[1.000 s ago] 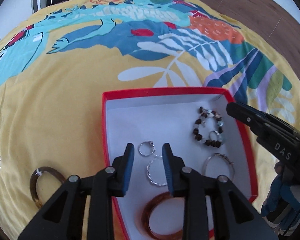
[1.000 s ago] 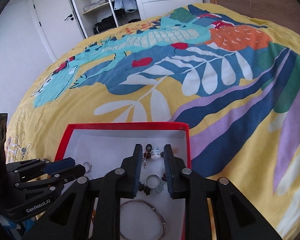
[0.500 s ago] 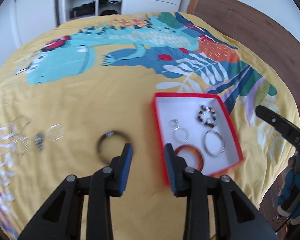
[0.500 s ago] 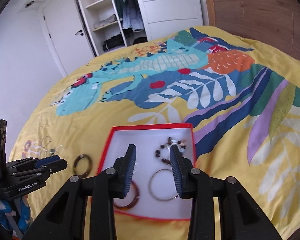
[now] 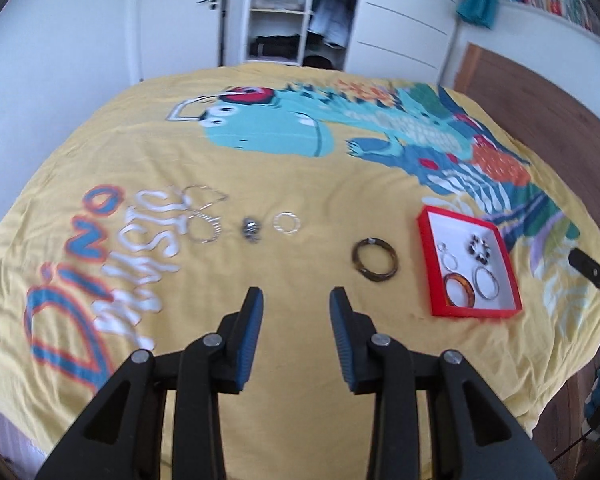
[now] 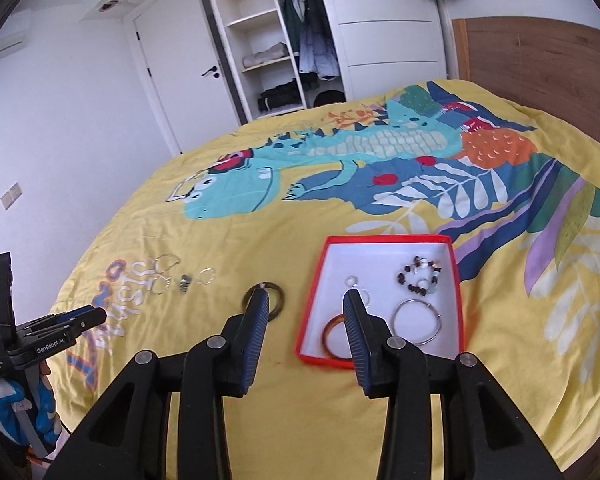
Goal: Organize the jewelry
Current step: 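Lift both open tools away from the red box, then move both open tools toward the dark brown bangle and silver charm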
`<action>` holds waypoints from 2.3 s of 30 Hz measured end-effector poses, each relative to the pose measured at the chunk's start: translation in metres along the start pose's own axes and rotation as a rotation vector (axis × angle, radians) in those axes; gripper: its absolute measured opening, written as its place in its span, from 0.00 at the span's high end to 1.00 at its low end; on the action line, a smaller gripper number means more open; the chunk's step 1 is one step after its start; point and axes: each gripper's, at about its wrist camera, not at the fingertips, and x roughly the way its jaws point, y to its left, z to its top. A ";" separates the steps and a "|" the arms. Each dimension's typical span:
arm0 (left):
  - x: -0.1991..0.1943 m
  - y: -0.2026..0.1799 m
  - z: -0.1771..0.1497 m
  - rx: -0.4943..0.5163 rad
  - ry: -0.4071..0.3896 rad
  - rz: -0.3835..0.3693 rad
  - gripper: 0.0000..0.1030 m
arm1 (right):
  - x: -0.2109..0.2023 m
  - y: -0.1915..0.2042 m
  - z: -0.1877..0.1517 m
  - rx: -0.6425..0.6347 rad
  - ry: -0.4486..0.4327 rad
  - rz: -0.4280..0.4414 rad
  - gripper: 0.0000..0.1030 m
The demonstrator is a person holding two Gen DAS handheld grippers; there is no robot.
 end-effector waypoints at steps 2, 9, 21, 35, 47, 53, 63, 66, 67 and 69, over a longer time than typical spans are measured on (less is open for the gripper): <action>-0.014 0.016 -0.009 -0.028 -0.012 0.021 0.68 | -0.008 0.013 -0.006 -0.018 -0.005 0.009 0.59; -0.043 0.041 -0.039 -0.041 -0.019 0.059 0.65 | -0.025 0.048 -0.027 -0.069 -0.003 0.040 0.54; -0.030 0.076 -0.067 -0.114 0.025 0.070 0.64 | 0.001 0.078 -0.050 -0.129 0.090 0.063 0.54; 0.045 0.104 -0.065 -0.172 0.131 0.109 0.64 | 0.090 0.089 -0.050 -0.161 0.229 0.083 0.54; 0.087 0.096 -0.040 -0.128 0.143 0.194 0.64 | 0.163 0.083 -0.052 -0.166 0.331 0.095 0.54; 0.097 0.086 -0.020 -0.097 0.127 0.207 0.64 | 0.182 0.083 -0.046 -0.173 0.339 0.093 0.54; 0.113 0.071 0.013 -0.048 0.088 0.198 0.64 | 0.206 0.083 -0.040 -0.191 0.349 0.093 0.54; 0.119 0.068 0.018 -0.041 0.088 0.195 0.64 | 0.211 0.082 -0.038 -0.193 0.350 0.093 0.54; 0.121 0.067 0.019 -0.039 0.087 0.195 0.64 | 0.213 0.082 -0.037 -0.194 0.350 0.093 0.54; 0.126 0.065 0.021 -0.034 0.088 0.195 0.64 | 0.216 0.080 -0.037 -0.196 0.351 0.093 0.54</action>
